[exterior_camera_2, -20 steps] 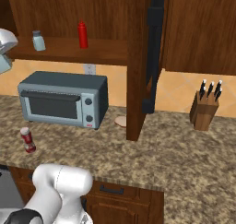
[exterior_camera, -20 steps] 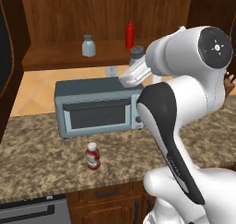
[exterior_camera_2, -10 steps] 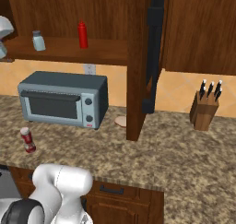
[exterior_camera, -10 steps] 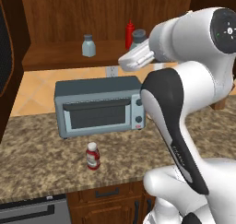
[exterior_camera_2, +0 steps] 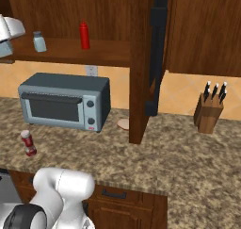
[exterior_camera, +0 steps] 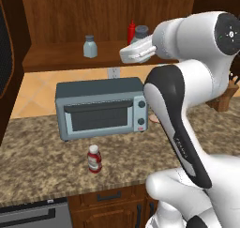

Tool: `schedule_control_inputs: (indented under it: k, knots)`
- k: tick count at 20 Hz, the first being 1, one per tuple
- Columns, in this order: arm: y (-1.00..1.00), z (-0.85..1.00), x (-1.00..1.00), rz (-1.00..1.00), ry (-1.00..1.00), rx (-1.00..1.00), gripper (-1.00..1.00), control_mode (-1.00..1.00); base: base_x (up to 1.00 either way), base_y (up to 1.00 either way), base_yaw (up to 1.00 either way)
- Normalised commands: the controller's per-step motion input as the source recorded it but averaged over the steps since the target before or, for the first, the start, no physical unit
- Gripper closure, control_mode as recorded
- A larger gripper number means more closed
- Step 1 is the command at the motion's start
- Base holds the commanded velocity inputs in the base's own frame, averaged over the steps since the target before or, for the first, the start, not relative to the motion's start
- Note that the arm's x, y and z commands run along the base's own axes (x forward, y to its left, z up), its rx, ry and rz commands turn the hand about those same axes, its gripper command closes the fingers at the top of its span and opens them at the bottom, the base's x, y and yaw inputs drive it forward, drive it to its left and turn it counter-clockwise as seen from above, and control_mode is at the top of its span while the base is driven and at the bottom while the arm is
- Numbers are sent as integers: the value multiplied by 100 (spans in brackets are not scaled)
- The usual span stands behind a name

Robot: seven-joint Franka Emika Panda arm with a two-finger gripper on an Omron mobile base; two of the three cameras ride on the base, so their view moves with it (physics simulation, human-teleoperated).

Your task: Put the shaker and condiment bottle from the counter next to their counterparts in the cabinet.

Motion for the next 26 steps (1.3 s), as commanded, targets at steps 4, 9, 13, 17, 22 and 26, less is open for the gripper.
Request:
schedule_control_inputs:
  k: [4, 9, 13, 17, 22, 26]
  knots:
    - [0, 0, 63, 0, 11, 17, 100, -100, 0, 0, 0]
    - [8, -16, 43, 4, 23, 6, 100, -100, 0, 0, 0]
    - [0, 2, 57, 8, 14, 8, 100, -100, 0, 0, 0]
    - [6, -7, 9, 6, 3, 0, 100, -100, 0, 0, 0]
    - [7, -28, 33, 0, 0, -7, 100, -100, 0, 0, 0]
    - [1, -26, 57, 0, 0, -3, 100, -100, 0, 0, 0]
